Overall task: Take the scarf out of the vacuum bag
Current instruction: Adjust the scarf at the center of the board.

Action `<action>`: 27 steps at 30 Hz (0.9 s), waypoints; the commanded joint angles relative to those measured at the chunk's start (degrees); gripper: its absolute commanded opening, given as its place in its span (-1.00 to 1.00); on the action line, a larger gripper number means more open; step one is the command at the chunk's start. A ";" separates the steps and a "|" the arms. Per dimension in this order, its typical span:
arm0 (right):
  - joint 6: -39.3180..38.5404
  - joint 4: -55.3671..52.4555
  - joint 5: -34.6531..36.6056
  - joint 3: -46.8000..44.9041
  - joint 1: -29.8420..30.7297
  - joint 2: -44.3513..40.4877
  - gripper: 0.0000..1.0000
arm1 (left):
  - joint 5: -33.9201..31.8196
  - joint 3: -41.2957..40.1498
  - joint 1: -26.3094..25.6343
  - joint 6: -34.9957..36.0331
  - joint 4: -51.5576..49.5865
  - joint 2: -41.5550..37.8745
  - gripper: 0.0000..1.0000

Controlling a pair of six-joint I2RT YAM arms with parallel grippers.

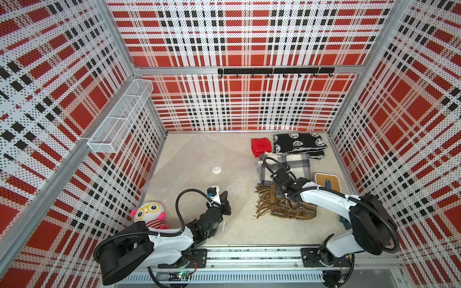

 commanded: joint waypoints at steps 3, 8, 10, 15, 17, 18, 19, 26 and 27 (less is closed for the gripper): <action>2.19 5.70 -2.51 2.52 7.89 5.02 -0.12 | -1.23 -0.36 -0.48 0.77 -0.58 -0.53 -1.00; 4.71 6.39 -2.19 1.68 9.23 6.49 -0.09 | -1.21 -0.39 -0.66 0.66 -0.62 -0.48 -1.00; 4.38 6.63 -2.35 1.76 9.23 5.85 -0.06 | -1.37 -0.28 -0.66 0.79 -0.61 -0.39 -1.00; 5.05 4.88 -0.53 2.03 10.19 1.24 0.03 | -1.64 -0.36 -0.66 0.79 -0.64 -0.57 -1.00; 5.49 5.22 -1.38 1.22 10.82 -0.50 0.02 | -1.64 -0.41 -0.66 0.71 -0.64 -0.49 -1.00; 5.91 5.48 -1.72 0.64 11.50 -1.08 0.02 | -1.59 -0.32 -0.64 0.68 -0.64 -0.46 -1.00; 6.45 5.59 -1.73 0.22 12.15 -1.34 0.02 | -1.65 -0.27 -0.58 0.77 -0.64 -0.48 -1.00; 9.88 11.71 -6.31 -2.05 17.53 2.60 -0.01 | -1.62 -0.46 -0.75 0.71 -0.97 -1.04 -1.00; 9.73 12.82 -7.26 -2.19 17.57 3.19 -0.02 | -1.53 -0.55 -0.73 0.71 -1.01 -1.18 -1.00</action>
